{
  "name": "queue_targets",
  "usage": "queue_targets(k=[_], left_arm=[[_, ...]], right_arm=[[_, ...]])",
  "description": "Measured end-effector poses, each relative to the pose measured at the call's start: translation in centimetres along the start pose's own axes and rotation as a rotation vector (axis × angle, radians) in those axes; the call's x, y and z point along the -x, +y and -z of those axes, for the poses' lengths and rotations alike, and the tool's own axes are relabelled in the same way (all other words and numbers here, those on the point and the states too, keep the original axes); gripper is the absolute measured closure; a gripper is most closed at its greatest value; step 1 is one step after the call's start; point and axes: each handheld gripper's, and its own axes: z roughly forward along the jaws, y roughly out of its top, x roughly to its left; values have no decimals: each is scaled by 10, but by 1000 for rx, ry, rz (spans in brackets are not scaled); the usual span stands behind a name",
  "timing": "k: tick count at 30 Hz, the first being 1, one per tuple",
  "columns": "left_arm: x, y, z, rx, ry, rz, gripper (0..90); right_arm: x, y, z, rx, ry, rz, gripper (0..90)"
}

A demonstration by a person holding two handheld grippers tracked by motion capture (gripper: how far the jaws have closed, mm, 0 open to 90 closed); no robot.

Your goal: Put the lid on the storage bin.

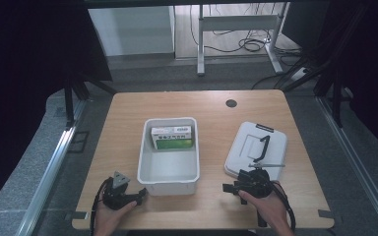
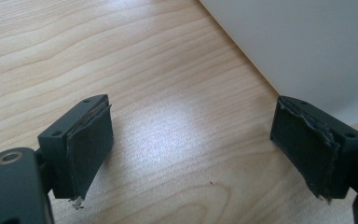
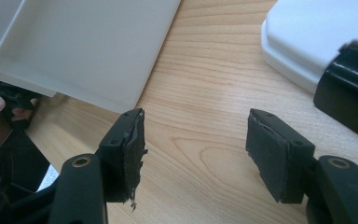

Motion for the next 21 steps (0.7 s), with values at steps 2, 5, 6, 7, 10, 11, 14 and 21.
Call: queue_targets(k=[2,5,6,7,10,11,14,21], left_arm=[[-1,-1,1,0,-8,-8,130],[-1,-1,1,-1,-9,-11,130],[-1,-1,1,-1,-9,-11,130],[-1,-1,1,-1,-9,-11,129],[-1,-1,1,-1,-11,-12,127],[-1,-1,1,-1,-11,-12,127],[-2,0,0,-1,-13,-14,127],[-2,0,0,-1,-13,-12,126]], right_arm=[[-1,1,1,8,-2,2,373],[-2,1,1,10,-2,6,373],[-2,0,0,9,-3,4,373],[-2,0,0,5,-2,5,373],[-3,0,-3,-1,-4,8,373],[-3,0,-3,-1,-4,8,373],[-5,1,-7,-7,-13,19,373],[-8,1,-10,-30,9,-8,379]])
